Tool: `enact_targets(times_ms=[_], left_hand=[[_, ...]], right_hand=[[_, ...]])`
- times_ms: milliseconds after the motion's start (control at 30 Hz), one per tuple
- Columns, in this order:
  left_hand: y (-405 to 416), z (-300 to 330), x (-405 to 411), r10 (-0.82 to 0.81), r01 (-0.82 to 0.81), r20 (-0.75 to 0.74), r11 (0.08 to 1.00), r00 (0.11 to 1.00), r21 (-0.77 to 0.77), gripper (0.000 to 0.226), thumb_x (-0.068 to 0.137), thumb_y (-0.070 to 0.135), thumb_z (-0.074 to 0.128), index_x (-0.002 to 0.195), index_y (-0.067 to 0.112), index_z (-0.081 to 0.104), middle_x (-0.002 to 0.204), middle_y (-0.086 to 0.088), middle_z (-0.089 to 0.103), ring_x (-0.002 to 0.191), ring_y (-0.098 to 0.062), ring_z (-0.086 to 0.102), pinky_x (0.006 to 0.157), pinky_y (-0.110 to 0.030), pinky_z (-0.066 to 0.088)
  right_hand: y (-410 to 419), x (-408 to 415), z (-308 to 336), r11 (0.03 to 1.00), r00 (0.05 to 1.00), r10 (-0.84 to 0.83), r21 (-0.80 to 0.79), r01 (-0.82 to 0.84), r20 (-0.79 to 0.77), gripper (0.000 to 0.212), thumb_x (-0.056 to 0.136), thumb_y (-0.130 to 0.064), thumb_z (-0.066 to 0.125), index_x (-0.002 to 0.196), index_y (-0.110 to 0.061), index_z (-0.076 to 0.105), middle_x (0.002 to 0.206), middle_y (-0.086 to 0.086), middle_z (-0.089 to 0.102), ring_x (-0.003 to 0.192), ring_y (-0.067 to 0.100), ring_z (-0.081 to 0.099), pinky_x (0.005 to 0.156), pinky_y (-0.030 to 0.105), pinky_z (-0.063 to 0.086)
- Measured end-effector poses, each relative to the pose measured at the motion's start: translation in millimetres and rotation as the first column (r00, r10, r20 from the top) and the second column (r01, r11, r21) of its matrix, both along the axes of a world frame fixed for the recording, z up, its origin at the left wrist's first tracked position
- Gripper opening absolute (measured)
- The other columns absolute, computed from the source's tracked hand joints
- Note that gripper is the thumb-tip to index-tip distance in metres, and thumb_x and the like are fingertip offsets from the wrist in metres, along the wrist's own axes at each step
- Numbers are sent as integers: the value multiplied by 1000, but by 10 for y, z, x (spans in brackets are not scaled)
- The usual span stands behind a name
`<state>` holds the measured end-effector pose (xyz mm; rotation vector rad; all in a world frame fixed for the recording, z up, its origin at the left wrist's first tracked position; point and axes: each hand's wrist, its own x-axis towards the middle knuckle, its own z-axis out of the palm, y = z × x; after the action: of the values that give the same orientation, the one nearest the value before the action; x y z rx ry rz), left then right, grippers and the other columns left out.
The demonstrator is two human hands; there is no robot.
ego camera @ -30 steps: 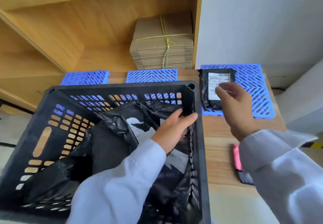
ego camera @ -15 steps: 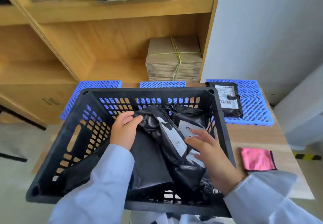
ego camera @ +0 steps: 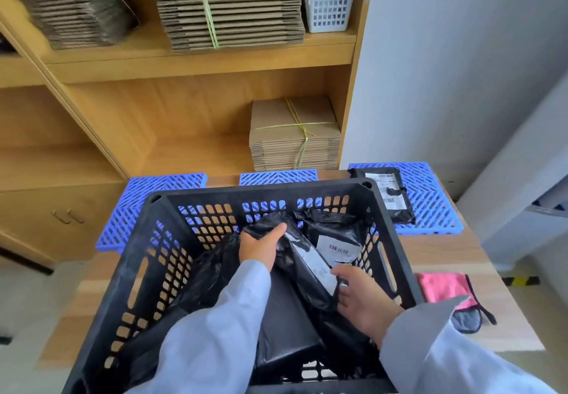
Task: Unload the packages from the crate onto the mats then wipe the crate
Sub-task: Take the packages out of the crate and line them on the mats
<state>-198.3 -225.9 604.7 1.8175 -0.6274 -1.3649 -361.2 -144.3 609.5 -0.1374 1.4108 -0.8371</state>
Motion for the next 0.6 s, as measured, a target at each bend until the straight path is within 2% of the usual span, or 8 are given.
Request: enact_targets(times_ms=[167,333,433,533,600], left_hand=[[-63,22,33,17,-17,29,1000,999,15,67,68,30,83,125,11,53,114,-6,62,98,-28,62,94,-43,52],[-41,115,79,39,-39,-8,999,999,20,54,61,26,80,108,10,57,95,-4,64,91,-29,64,90,-46,54],[24,197,167,65,-67,-101,998,993,-20,52,52,23,78,101,11,62,88,-7,69,83,-29,68,81,-43,57],[136,360,300,80,-110,-243,987,967,-115,36,70,4,74,104,10,65,87,-11,70,76,-29,67,66,-35,57],[215,502,393,71,-139,-333,972,940,-187,33,76,-5,67,107,7,66,86,-12,71,72,-25,69,62,-33,57]], right_hand=[[-8,-31,40,999,999,-35,-34,36,23,24,89,-11,57,113,-9,63,94,16,68,73,27,62,67,34,53],[15,-46,103,996,998,-56,-67,54,-18,9,91,-14,56,97,-11,62,81,10,66,65,23,60,60,29,48],[30,-73,150,992,994,-92,-97,86,-54,8,89,-14,57,95,-11,63,86,12,70,70,26,63,67,33,49],[85,-63,217,988,993,-102,-123,94,-58,10,90,-20,62,96,-12,64,90,13,73,77,28,67,78,39,52],[142,-28,276,988,997,-71,-143,66,-32,24,88,-29,70,105,-14,67,101,14,73,87,31,71,88,44,55]])
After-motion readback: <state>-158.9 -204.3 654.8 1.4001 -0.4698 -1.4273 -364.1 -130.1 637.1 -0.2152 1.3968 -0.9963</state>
